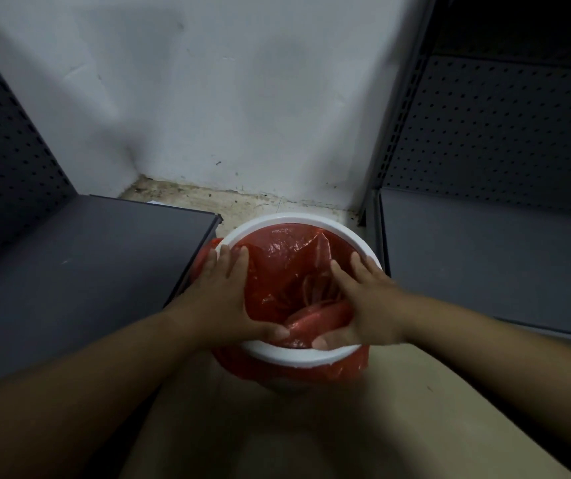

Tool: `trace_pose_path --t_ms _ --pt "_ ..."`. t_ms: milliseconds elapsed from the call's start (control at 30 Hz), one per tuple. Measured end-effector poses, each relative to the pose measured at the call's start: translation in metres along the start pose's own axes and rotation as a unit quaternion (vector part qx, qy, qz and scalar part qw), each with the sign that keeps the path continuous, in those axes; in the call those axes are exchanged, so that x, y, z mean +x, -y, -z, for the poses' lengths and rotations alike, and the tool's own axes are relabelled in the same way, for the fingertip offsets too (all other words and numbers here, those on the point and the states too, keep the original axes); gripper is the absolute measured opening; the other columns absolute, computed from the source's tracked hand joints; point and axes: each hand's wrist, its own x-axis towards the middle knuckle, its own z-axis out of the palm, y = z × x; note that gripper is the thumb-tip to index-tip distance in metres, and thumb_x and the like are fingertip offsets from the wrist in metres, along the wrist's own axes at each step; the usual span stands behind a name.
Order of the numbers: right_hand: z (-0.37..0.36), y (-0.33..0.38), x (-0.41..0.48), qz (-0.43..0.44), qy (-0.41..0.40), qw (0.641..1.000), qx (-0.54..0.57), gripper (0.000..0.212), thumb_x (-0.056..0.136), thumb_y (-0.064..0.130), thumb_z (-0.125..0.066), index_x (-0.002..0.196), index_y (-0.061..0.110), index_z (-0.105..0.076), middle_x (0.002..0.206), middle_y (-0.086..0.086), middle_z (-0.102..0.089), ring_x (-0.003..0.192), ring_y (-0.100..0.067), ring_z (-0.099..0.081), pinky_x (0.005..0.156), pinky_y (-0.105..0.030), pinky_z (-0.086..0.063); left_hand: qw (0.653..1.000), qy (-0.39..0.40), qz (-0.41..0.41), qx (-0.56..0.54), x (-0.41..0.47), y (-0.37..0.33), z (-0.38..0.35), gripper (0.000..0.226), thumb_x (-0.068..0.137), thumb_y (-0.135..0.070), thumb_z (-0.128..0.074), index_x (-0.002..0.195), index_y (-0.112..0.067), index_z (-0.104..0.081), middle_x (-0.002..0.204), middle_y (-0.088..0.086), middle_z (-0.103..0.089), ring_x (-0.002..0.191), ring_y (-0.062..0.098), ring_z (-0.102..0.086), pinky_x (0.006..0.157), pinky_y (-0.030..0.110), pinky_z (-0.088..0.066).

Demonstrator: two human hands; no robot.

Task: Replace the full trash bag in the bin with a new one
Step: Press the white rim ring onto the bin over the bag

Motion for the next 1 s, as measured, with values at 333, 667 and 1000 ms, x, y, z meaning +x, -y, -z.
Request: trace_pose_path --t_ms 333,667,1000 --pt "-0.006 -0.010 -0.003 -0.039 0.008 0.998 0.052 0.137 0.059 0.076 -0.065 0.146 0.022 0.026 0.153 -0.011 0.035 0.142 -0.028 0.029 0.118 -0.049 0.002 0.999 0.003 0.032 -0.020 -0.010 0.005 -0.011 0.147 0.042 -0.080 -0.064 0.142 -0.026 0.029 0.152 0.008 0.033 0.140 0.027 0.028 0.116 0.055 -0.002" --pt "0.006 -0.021 0.022 -0.033 0.003 0.997 0.063 0.141 0.056 0.077 -0.066 0.147 0.017 0.025 0.153 -0.009 0.035 0.143 -0.026 0.028 0.120 -0.048 0.001 0.999 -0.008 0.025 -0.029 0.015 0.004 -0.001 0.148 0.042 -0.078 -0.066 0.142 -0.026 0.029 0.154 0.006 0.030 0.141 0.026 0.027 0.117 0.054 -0.003" --pt "0.000 -0.022 0.019 -0.021 -0.019 0.994 0.104 0.140 0.058 0.073 -0.068 0.148 0.015 0.022 0.152 -0.007 0.037 0.142 -0.024 0.029 0.120 -0.047 0.002 0.998 -0.004 0.032 -0.062 0.011 0.004 -0.003 0.146 0.048 -0.074 -0.071 0.142 -0.023 0.029 0.151 0.004 0.036 0.140 0.022 0.030 0.116 0.049 0.001"
